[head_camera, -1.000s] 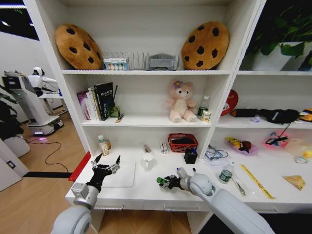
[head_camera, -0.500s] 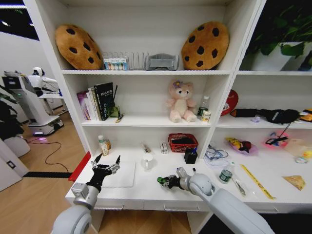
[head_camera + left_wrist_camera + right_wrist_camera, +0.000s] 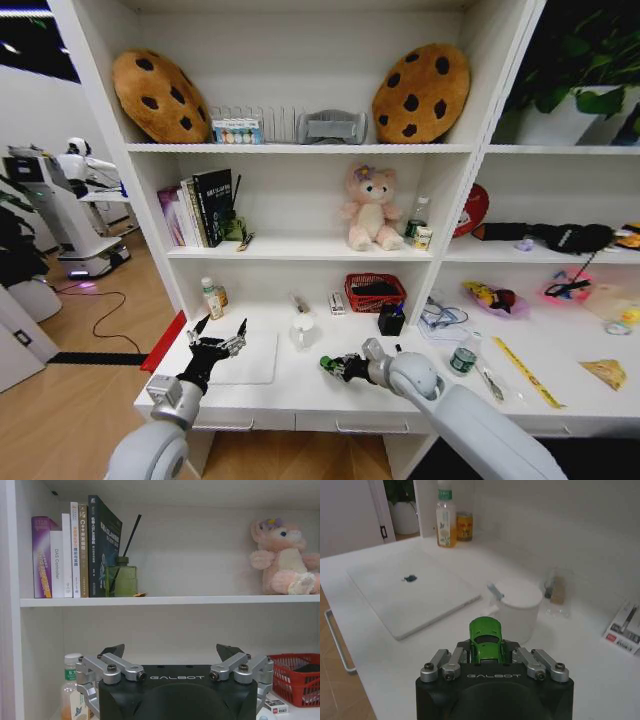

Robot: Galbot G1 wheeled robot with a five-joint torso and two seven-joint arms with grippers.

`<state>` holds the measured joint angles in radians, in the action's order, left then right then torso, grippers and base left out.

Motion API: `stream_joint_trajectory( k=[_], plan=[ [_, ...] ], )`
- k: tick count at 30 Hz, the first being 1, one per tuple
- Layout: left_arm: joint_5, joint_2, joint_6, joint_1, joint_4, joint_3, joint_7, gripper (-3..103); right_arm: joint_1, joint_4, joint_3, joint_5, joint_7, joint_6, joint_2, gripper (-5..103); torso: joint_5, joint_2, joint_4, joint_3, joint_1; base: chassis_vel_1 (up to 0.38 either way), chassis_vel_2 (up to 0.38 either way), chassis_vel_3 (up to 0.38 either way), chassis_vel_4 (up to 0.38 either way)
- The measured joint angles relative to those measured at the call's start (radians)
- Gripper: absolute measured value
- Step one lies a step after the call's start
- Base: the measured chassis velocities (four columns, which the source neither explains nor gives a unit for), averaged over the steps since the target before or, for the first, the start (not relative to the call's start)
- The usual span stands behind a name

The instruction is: Organize the objects on the table.

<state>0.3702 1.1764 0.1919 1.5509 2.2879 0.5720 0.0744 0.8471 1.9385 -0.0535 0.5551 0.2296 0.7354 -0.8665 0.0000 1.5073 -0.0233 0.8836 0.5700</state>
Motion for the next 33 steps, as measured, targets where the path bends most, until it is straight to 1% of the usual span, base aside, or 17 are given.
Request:
stream_joint_trajectory(
  k=[2, 5, 6, 7, 8, 11, 12, 14, 18, 23, 24, 25, 26, 27, 29, 30, 33],
  plan=[
    [0.0, 0.0, 0.0, 0.0, 0.0, 0.0, 0.0, 100, -0.03, 0.029, 0.002, 0.023, -0.012, 0.0, -0.001, 33, 0.0, 0.0, 0.0, 0.0, 0.0, 0.0, 0.0, 0.0, 0.0],
    [0.0, 0.0, 0.0, 0.0, 0.0, 0.0, 0.0, 100, -0.158, 0.089, -0.006, 0.107, -0.042, 0.0, -0.003, 33, -0.0002, 0.0, 0.0001, 0.0, 0.0, 0.0, 0.0, 0.0, 0.0],
    [0.0, 0.0, 0.0, 0.0, 0.0, 0.0, 0.0, 100, -0.158, 0.089, -0.006, 0.107, -0.042, 0.0, -0.003, 33, -0.0002, 0.0, 0.0001, 0.0, 0.0, 0.0, 0.0, 0.0, 0.0],
    [0.0, 0.0, 0.0, 0.0, 0.0, 0.0, 0.0, 100, -0.215, 0.095, -0.009, 0.144, -0.048, -0.001, -0.009, 33, -0.0001, 0.0, 0.0001, 0.0, 0.0, 0.0, 0.0, 0.0, 0.0],
    [0.0, 0.0, 0.0, 0.0, 0.0, 0.0, 0.0, 100, -0.215, 0.095, -0.009, 0.144, -0.048, -0.001, -0.009, 33, -0.0001, 0.0, 0.0001, 0.0, 0.0, 0.0, 0.0, 0.0, 0.0],
    [0.0, 0.0, 0.0, 0.0, 0.0, 0.0, 0.0, 100, -0.338, 0.069, -0.015, 0.201, -0.05, -0.004, -0.03, 33, -0.0001, 0.0, 0.0001, 0.0, 0.0, 0.0, 0.0, 0.0, 0.0],
    [0.0, 0.0, 0.0, 0.0, 0.0, 0.0, 0.0, 100, -0.338, 0.069, -0.015, 0.201, -0.05, -0.004, -0.03, 33, -0.0001, 0.0, 0.0001, 0.0, 0.0, 0.0, 0.0, 0.0, 0.0],
    [0.0, 0.0, 0.0, 0.0, 0.0, 0.0, 0.0, 100, -0.419, 0.013, -0.018, 0.217, -0.055, -0.013, -0.054, 33, -0.0001, 0.0, 0.0, 0.0, 0.0, 0.0, 0.0, 0.0, 0.0],
    [0.0, 0.0, 0.0, 0.0, 0.0, 0.0, 0.0, 100, -0.523, -0.092, -0.02, 0.208, -0.08, -0.037, -0.104, 33, 0.0, 0.0, 0.0001, 0.0, 0.0, 0.0, 0.0, 0.0, 0.0],
    [0.0, 0.0, 0.0, 0.0, 0.0, 0.0, 0.0, 100, -0.566, -0.143, -0.02, 0.194, -0.091, -0.044, -0.132, 33, -0.0001, 0.0, -0.0001, 0.0, 0.0, 0.0, 0.0, 0.0, 0.0],
    [0.0, 0.0, 0.0, 0.0, 0.0, 0.0, 0.0, 100, -0.593, -0.188, -0.019, 0.171, -0.093, -0.052, -0.154, 33, -0.0001, 0.0, 0.0001, 0.0, 0.0, 0.0, 0.0, 0.0, 0.0],
    [0.0, 0.0, 0.0, 0.0, 0.0, 0.0, 0.0, 100, -0.636, -0.276, -0.014, 0.113, -0.093, -0.072, -0.21, 33, -0.0002, 0.0, -0.0001, 0.0, 0.0, 0.0, 0.0, 0.0, 0.0],
    [0.0, 0.0, 0.0, 0.0, 0.0, 0.0, 0.0, 100, -0.636, -0.276, -0.014, 0.113, -0.093, -0.072, -0.21, 33, -0.0002, 0.0, -0.0001, 0.0, 0.0, 0.0, 0.0, 0.0, 0.0],
    [0.0, 0.0, 0.0, 0.0, 0.0, 0.0, 0.0, 100, -0.666, -0.352, -0.013, 0.08, -0.107, -0.077, -0.276, 33, 0.0001, 0.0, 0.0, 0.0, 0.0, 0.0, 0.0, 0.0, 0.0],
    [0.0, 0.0, 0.0, 0.0, 0.0, 0.0, 0.0, 100, -0.707, -0.454, -0.021, 0.047, -0.137, -0.082, -0.353, 33, -0.0003, 0.0, 0.0006, 0.0, 0.0, 0.0, 0.0, 0.0, 0.0],
    [0.0, 0.0, 0.0, 0.0, 0.0, 0.0, 0.0, 100, -0.707, -0.454, -0.021, 0.047, -0.137, -0.082, -0.353, 33, -0.0003, 0.0, 0.0006, 0.0, 0.0, 0.0, 0.0, 0.0, 0.0],
    [0.0, 0.0, 0.0, 0.0, 0.0, 0.0, 0.0, 100, -0.726, -0.515, -0.022, 0.019, -0.153, -0.092, -0.391, 33, -0.0003, 0.0, 0.0002, 0.0, 0.0, 0.0, 0.0, 0.0, 0.0]
  ],
)
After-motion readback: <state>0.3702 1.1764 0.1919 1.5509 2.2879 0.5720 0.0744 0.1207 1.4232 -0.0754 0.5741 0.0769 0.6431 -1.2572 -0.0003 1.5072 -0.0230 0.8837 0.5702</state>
